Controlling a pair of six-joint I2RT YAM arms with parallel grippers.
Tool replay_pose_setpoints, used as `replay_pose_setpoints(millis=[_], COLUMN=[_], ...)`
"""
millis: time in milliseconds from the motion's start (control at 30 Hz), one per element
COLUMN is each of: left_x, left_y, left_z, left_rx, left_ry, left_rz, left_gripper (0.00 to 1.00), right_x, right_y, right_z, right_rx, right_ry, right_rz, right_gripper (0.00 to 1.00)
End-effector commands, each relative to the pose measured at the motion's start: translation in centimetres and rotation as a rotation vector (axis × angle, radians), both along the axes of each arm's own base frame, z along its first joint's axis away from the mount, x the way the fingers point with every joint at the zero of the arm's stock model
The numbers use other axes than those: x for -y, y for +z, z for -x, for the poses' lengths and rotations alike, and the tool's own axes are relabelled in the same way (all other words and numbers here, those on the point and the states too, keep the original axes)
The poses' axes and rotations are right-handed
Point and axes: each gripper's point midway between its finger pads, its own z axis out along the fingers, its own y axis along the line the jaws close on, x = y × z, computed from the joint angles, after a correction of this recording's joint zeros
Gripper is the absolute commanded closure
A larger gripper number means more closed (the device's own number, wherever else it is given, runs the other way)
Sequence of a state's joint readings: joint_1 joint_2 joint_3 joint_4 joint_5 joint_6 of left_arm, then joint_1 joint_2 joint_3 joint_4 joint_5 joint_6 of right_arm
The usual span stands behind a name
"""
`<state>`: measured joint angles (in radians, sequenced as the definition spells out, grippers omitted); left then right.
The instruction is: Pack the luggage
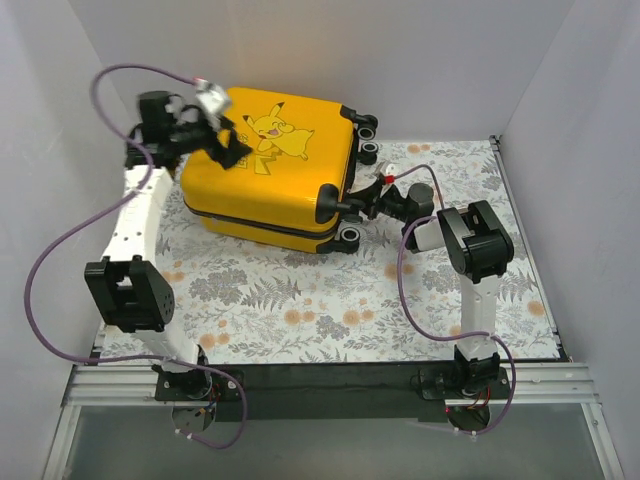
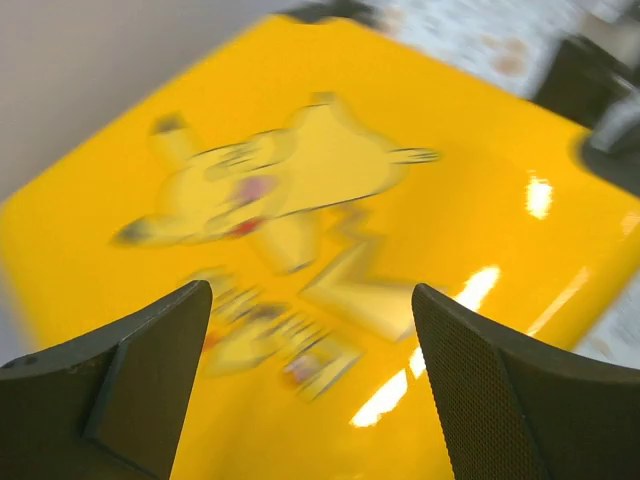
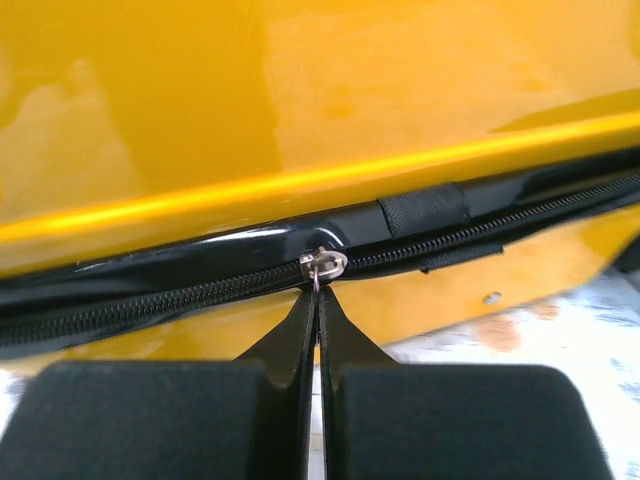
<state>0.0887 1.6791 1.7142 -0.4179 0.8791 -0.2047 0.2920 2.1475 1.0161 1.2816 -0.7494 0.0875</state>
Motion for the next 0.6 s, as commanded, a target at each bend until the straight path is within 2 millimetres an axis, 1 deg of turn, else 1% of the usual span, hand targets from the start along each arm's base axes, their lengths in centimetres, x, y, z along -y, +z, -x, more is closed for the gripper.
replay_pose_setpoints(millis=[0, 33, 67, 100, 133, 167, 200, 267, 300, 367, 400, 500, 567], left_x=[10.4, 11.5, 12.6, 14.5, 14.9, 15.3, 16.5, 17.1, 17.8, 17.9, 17.7, 16.7, 16.5], left_y=[-6.9, -7.2, -8.0, -8.8, -9.4, -10.2, -10.4, -11.2, -11.2, -11.8, -12.5, -13.5, -13.1], left_z=[9.2, 10.4, 11.6, 13.6, 14.2, 15.5, 16.4, 16.8, 17.6, 18.0, 18.9, 19.6, 19.6], left_rx=[-0.064, -0.053, -0.061, -0.040, -0.031, -0.029, 0.003, 0.014, 0.010, 0.005, -0.046, -0.095, -0.092], left_ry=[-0.445, -0.480, -0.523, -0.608, -0.619, -0.646, -0.682, -0.688, -0.717, -0.757, -0.796, -0.841, -0.847], left_rz=[-0.269, -0.313, -0.337, -0.385, -0.436, -0.463, -0.495, -0.555, -0.569, -0.630, -0.667, -0.742, -0.754], left_gripper=[0.18, 0.18, 0.17, 0.16, 0.16, 0.15, 0.14, 0.13, 0.13, 0.13, 0.13, 0.13, 0.13], right_x=[-5.1, -5.5, -5.6, -6.3, -6.5, -6.6, -7.0, -7.3, -7.5, -7.6, -7.8, -7.9, -7.9], right_y=[5.3, 5.2, 4.8, 5.2, 5.2, 4.9, 5.2, 5.2, 5.3, 5.2, 5.3, 5.4, 5.4], right_z=[5.6, 6.3, 7.1, 8.1, 8.6, 9.1, 9.6, 10.0, 10.3, 10.5, 10.9, 11.0, 10.8], right_rx=[0.136, 0.128, 0.113, 0.119, 0.117, 0.108, 0.113, 0.107, 0.102, 0.101, 0.102, 0.105, 0.109], right_ry=[0.188, 0.196, 0.201, 0.219, 0.220, 0.217, 0.226, 0.219, 0.221, 0.216, 0.222, 0.218, 0.210], right_rz=[-0.059, -0.059, -0.056, -0.060, -0.060, -0.059, -0.060, -0.060, -0.059, -0.054, -0.053, -0.049, -0.047], right_gripper=[0.99, 0.99, 0.99, 0.99, 0.99, 0.99, 0.99, 0.99, 0.99, 0.99, 0.99, 0.99, 0.99])
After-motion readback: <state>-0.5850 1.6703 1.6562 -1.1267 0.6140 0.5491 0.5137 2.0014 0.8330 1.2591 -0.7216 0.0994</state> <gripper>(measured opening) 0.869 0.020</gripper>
